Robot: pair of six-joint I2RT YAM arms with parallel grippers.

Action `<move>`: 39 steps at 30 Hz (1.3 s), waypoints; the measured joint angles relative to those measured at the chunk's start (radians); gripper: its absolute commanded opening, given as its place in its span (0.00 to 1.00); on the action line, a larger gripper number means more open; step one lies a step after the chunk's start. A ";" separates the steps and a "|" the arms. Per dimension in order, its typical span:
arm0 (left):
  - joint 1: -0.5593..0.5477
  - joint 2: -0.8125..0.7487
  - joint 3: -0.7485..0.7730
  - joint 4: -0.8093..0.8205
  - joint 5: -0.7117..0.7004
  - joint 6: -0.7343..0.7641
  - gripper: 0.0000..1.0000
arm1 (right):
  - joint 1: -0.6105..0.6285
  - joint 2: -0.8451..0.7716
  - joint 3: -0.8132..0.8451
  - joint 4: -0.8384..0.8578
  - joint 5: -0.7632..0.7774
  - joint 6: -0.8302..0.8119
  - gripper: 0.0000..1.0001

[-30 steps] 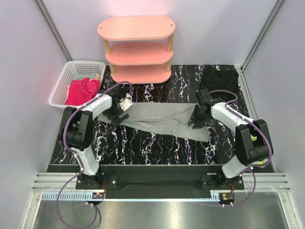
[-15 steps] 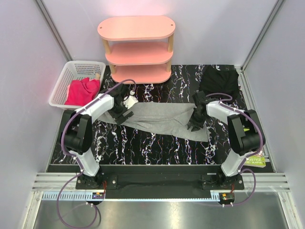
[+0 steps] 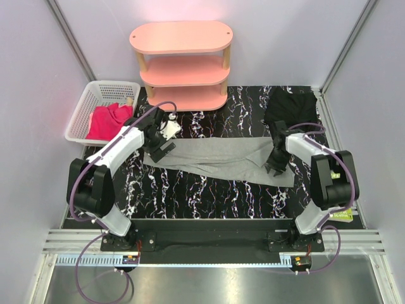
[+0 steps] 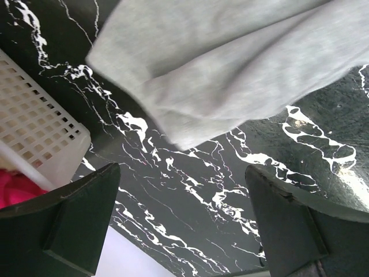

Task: Fold and stack the t-shirts
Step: Fold the tshirt

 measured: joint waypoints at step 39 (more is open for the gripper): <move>-0.082 0.249 0.082 0.047 0.030 -0.026 0.90 | -0.031 -0.065 -0.092 -0.008 -0.008 -0.030 0.33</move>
